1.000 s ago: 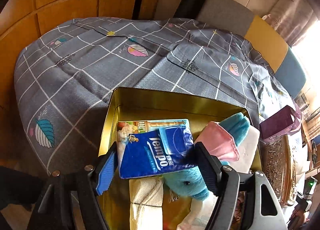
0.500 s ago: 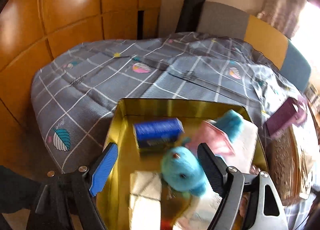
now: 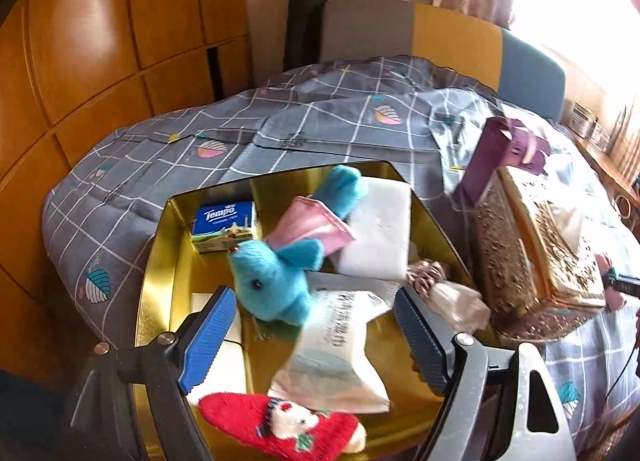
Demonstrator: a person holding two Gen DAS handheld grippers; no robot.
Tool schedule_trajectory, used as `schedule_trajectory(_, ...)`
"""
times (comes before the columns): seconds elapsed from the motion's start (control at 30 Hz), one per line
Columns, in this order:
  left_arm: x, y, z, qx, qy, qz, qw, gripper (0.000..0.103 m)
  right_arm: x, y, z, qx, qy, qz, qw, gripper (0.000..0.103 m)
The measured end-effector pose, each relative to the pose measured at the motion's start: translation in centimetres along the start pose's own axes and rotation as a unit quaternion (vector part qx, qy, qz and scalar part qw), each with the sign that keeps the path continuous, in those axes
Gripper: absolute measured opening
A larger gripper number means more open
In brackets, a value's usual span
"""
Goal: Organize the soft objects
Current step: 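Carry the pink towel roll into the gold tray and open right tool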
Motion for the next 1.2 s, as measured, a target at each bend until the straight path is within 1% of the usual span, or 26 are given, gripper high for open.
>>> schedule_trajectory(0.1, 0.5, 0.2, 0.8, -0.012, 0.004, 0.002, 0.9999, 0.083, 0.1, -0.2, 0.0, 0.002, 0.002, 0.008, 1.000, 0.059)
schedule_trajectory(0.13, 0.6, 0.3, 0.9, -0.014, 0.005, 0.003, 0.9999, 0.083, 0.1, -0.2, -0.1, 0.004, 0.000, 0.010, 1.000, 0.052)
schedule_trajectory(0.17, 0.7, 0.4, 1.1, -0.015, 0.005, 0.003, 0.9999, 0.083, 0.1, -0.3, -0.3, 0.008, -0.002, 0.013, 1.000, 0.039)
schedule_trajectory(0.2, 0.7, 0.5, 1.2, -0.016, 0.007, 0.002, 0.9998, 0.083, 0.3, -0.3, -0.4, 0.013, 0.002, 0.016, 1.000, 0.036)
schedule_trajectory(0.37, 1.0, 0.7, 1.8, -0.023, 0.014, 0.003, 0.9996, 0.083, 0.2, -0.2, -0.5, 0.019, 0.003, 0.017, 1.000, 0.034)
schedule_trajectory(0.53, 1.1, 0.6, 1.9, -0.026, 0.021, 0.004, 0.9994, 0.083, 0.1, -0.2, -0.2, -0.002, -0.005, 0.012, 1.000, 0.034)
schedule_trajectory(0.63, 1.2, 0.7, 1.7, -0.014, 0.034, 0.002, 0.9993, 0.083, -0.1, -0.2, 0.1, -0.024, -0.013, 0.008, 1.000, 0.034)
schedule_trajectory(0.73, 1.2, 0.7, 1.4, -0.009, 0.035, 0.002, 0.9993, 0.083, -0.1, -0.3, 0.2, -0.042, -0.018, 0.005, 0.999, 0.034)
schedule_trajectory(0.93, 1.5, 0.9, 0.7, -0.007, 0.039, 0.008, 0.9992, 0.083, 0.0, -0.4, -0.4, -0.046, -0.019, -0.002, 0.999, 0.033)
schedule_trajectory(1.07, 1.7, 0.8, 0.1, -0.001, 0.038, 0.017, 0.9991, 0.083, 0.6, -1.4, -1.3, -0.059, -0.032, -0.003, 0.998, 0.033)
schedule_trajectory(1.2, 1.8, 0.7, -0.8, 0.010, 0.037, 0.021, 0.9991, 0.083, 1.8, -3.9, -2.6, -0.068, -0.049, 0.011, 0.996, 0.033)
Point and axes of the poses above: each gripper's, at about its wrist camera, not at the fingertips, and x roughly against the way its jaws point, z to its right, y to its underside, the point moved 8 cm from there along -x, roughly the way its jaws point, and after that the axes turned 12 degrees about z, right-handed, at the moved point
